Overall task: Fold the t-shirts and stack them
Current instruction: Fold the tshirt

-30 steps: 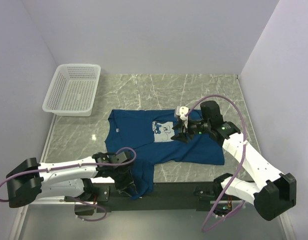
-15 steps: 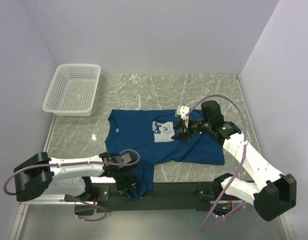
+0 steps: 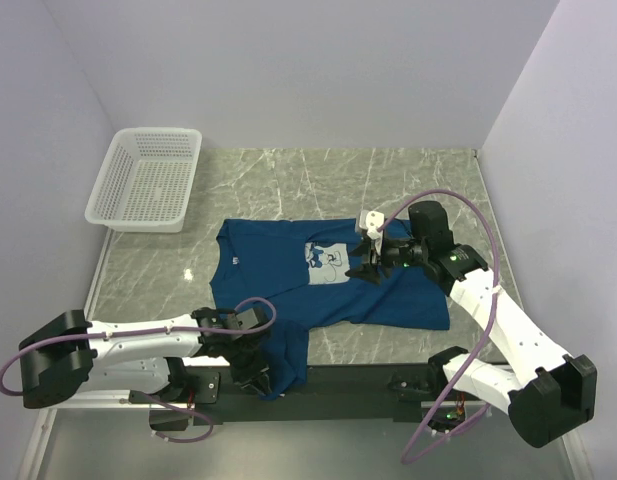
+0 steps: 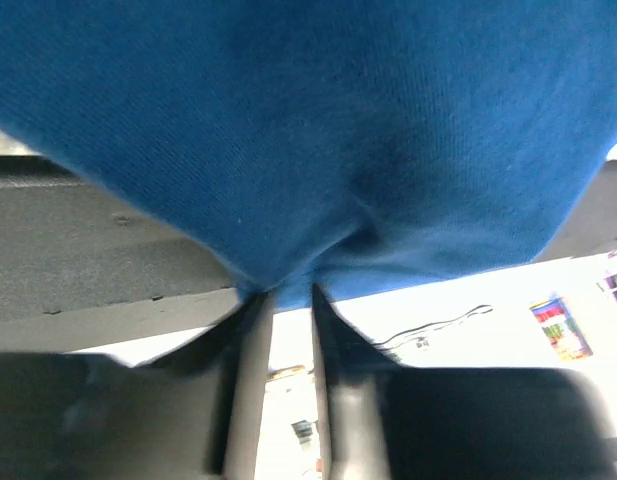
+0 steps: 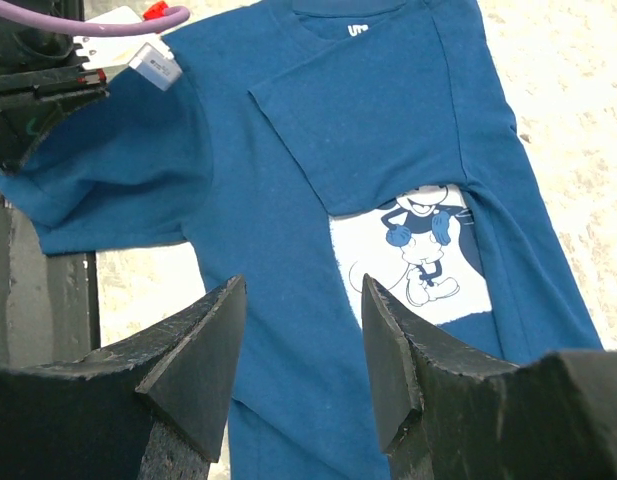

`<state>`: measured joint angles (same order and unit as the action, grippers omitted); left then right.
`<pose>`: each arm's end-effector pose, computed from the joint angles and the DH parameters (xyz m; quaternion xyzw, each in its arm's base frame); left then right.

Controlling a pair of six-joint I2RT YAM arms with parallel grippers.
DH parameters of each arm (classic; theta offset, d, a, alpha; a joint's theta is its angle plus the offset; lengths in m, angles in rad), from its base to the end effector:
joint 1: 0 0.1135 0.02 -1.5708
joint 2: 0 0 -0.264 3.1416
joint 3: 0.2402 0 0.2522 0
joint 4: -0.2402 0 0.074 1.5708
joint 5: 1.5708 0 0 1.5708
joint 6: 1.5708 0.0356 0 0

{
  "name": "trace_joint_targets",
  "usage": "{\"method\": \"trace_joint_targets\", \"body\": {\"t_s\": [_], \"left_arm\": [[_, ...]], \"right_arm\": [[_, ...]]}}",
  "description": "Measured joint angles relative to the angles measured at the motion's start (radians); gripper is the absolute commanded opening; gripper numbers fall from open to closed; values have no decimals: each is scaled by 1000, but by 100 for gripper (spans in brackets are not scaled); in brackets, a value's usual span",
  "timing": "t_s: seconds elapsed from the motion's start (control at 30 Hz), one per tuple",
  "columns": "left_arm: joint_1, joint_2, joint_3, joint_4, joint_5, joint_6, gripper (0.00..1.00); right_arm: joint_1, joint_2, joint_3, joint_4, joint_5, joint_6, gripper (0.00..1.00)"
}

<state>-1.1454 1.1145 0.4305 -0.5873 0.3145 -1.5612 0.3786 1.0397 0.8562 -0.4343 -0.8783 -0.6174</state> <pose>0.0573 -0.1533 0.1391 0.1787 -0.9604 0.1773 0.1194 0.1914 0.1056 0.2994 -0.5555 0.6135 0.3257 0.4572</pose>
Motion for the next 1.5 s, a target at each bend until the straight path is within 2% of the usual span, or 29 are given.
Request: {"method": "trace_joint_targets", "body": {"t_s": [0.07,0.23,0.43,0.57,0.73,1.0,1.17,1.37,1.5], "left_arm": [[-1,-3,-3,-1,-1,-2,46],[-2,21,16,3,-6,1,47],[1,102,56,-12,10,35,36],[3,106,51,-8,19,53,14],[2,80,28,14,24,56,0],[-1,1,18,29,8,60,0],[1,-87,116,-14,-36,76,0],[43,-209,163,-25,-70,85,0],[116,-281,155,-26,-76,107,0]], "right_arm": [[0,-2,0,0,-3,0,57],[-4,-3,0,0,-4,0,57],[-15,-10,0,0,-8,0,57],[-26,-18,0,-1,-18,0,57],[-30,-20,0,-1,-27,0,57],[-40,-29,0,-18,-24,-8,57],[-42,-42,4,-111,35,-66,58],[-85,-70,13,-372,195,-278,58],[-253,-84,11,-554,333,-501,58]]}}
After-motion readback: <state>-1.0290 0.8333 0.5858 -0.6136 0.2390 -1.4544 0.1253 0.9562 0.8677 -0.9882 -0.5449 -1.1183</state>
